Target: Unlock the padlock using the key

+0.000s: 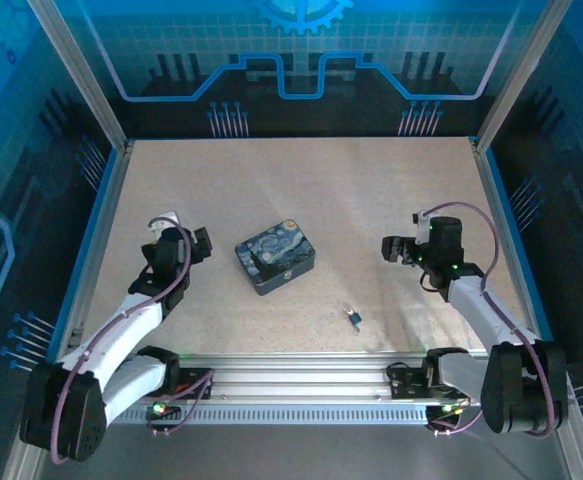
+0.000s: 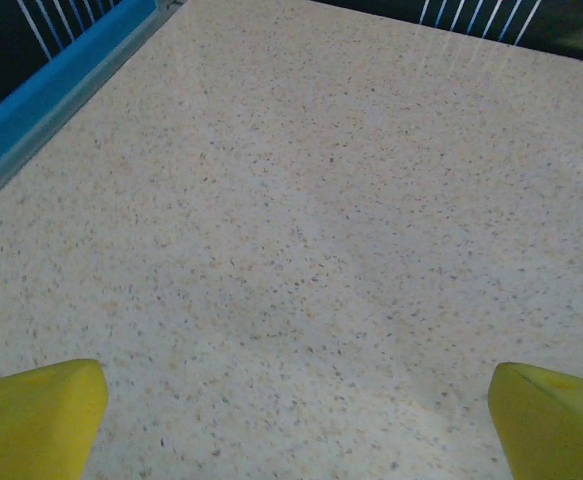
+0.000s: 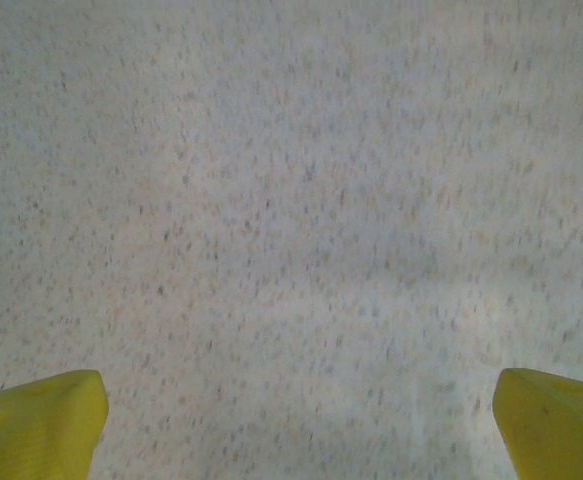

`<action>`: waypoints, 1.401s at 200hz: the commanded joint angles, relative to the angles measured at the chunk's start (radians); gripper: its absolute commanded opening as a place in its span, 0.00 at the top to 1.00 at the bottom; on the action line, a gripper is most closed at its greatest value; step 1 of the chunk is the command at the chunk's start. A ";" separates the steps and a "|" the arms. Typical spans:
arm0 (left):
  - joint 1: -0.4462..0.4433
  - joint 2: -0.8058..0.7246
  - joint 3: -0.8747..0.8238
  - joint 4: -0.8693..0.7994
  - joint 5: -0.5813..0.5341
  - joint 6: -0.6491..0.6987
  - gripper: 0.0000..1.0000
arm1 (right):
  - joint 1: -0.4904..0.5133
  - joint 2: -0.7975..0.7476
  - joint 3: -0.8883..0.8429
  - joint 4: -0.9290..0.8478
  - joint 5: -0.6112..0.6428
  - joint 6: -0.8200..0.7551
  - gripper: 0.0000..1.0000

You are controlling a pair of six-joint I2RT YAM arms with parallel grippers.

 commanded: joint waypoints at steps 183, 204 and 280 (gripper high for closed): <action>0.120 0.413 -0.131 0.843 0.279 0.279 0.01 | -0.017 0.378 -0.174 0.923 0.013 -0.149 0.00; 0.135 0.512 -0.169 1.014 0.297 0.275 0.01 | -0.018 0.385 -0.158 0.899 0.010 -0.150 0.00; 0.176 0.564 -0.089 0.903 0.370 0.253 0.01 | 0.008 0.391 -0.117 0.830 0.047 -0.167 0.00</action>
